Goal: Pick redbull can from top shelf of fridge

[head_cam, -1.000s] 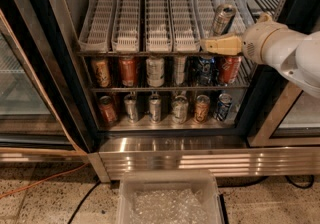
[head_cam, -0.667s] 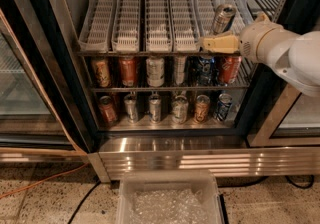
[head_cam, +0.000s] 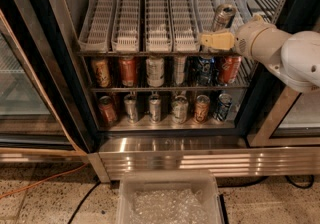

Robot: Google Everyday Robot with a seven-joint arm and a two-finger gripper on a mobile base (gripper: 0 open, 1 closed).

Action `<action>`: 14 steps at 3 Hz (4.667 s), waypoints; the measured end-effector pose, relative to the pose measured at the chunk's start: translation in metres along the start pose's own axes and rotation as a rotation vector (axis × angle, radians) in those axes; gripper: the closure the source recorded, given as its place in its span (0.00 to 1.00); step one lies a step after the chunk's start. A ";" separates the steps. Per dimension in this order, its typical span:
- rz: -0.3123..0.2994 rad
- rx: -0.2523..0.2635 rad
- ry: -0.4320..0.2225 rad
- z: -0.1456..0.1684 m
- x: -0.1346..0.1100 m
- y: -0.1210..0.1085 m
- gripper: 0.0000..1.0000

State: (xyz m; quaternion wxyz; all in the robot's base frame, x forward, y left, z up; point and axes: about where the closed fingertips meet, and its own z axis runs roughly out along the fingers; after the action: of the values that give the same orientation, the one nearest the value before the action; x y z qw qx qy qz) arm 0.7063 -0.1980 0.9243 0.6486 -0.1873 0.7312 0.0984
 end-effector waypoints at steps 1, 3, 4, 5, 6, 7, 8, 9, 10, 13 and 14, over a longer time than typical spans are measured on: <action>0.011 -0.015 -0.023 0.011 -0.005 0.001 0.00; 0.031 -0.051 -0.060 0.028 -0.008 0.006 0.19; 0.031 -0.051 -0.061 0.028 -0.008 0.006 0.42; 0.031 -0.051 -0.061 0.028 -0.008 0.006 0.65; 0.031 -0.051 -0.061 0.028 -0.008 0.006 0.89; 0.031 -0.051 -0.061 0.028 -0.008 0.006 1.00; 0.031 -0.052 -0.061 0.028 -0.008 0.006 1.00; 0.026 -0.055 -0.080 0.028 -0.020 0.007 1.00; 0.015 -0.061 -0.121 0.025 -0.043 0.005 1.00; 0.007 -0.102 -0.186 0.011 -0.076 0.010 1.00; 0.016 -0.200 -0.187 -0.012 -0.074 0.039 1.00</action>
Offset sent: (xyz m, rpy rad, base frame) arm 0.0273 0.0142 0.0027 0.0619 -0.0328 0.0401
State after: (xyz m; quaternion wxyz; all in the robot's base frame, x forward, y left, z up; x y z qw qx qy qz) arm 0.6865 -0.1566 0.9948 0.6912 -0.2353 0.6554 0.1931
